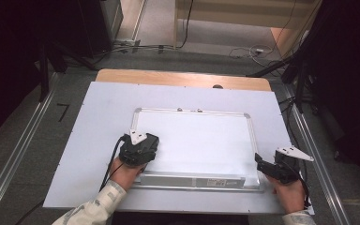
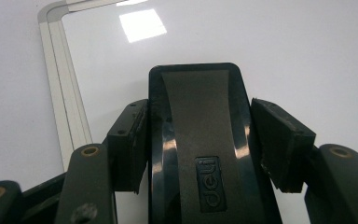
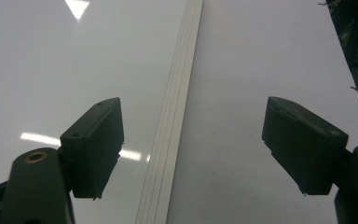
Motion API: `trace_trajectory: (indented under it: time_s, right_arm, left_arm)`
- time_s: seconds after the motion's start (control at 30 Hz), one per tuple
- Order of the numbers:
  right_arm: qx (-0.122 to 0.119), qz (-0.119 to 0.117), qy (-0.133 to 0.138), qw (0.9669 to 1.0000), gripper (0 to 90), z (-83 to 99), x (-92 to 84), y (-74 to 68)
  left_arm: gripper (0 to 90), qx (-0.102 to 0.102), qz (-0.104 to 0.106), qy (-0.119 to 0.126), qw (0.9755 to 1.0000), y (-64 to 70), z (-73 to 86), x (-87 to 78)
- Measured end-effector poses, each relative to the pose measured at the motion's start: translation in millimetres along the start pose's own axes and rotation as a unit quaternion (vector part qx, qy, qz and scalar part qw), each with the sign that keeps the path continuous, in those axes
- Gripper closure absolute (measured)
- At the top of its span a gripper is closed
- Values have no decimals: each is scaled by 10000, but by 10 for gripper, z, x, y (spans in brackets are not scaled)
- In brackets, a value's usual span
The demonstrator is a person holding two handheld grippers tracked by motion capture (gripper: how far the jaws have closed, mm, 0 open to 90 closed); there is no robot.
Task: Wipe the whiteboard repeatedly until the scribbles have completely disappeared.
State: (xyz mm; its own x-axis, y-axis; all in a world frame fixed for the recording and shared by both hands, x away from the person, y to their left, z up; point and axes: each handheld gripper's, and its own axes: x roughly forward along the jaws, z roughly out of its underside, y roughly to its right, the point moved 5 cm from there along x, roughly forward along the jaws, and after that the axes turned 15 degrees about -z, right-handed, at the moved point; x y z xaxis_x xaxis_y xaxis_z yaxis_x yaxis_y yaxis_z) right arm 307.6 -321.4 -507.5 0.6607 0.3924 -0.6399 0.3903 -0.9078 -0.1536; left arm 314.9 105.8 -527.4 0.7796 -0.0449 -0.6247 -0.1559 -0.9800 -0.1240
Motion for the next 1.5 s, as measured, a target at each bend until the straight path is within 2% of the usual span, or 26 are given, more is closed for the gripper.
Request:
trace_trajectory:
  time_s: [0.4, 0.6, 0.73, 0.87, 1.1, 1.5]
  right_arm:
    - [12, 4, 3, 10000, 193, 1, -4, 2]
    - [14, 14, 5, 10000, 193, 2, -8, 6]
    - [15, 14, -1, 10000, 193, 3, -6, 5]
    - [19, 16, -2, 10000, 193, 4, -6, 3]
    - [4, 10, 6, 10000, 193, 2, -9, 2]
    - [10, 5, 15, 10000, 193, 4, -12, 7]
  left_arm:
    - [400, -44, 63, -38, 10000, 17, 4, -28]
    - [401, -65, 111, 17, 9999, 26, -12, -59]
    - [401, -207, 136, 214, 9995, -5, -85, -140]
    - [401, -485, 188, 396, 9979, -83, -142, -246]
    - [400, -793, 155, 533, 9953, -218, -179, -323]
    - [400, -917, 118, 619, 9938, -266, -196, -357]
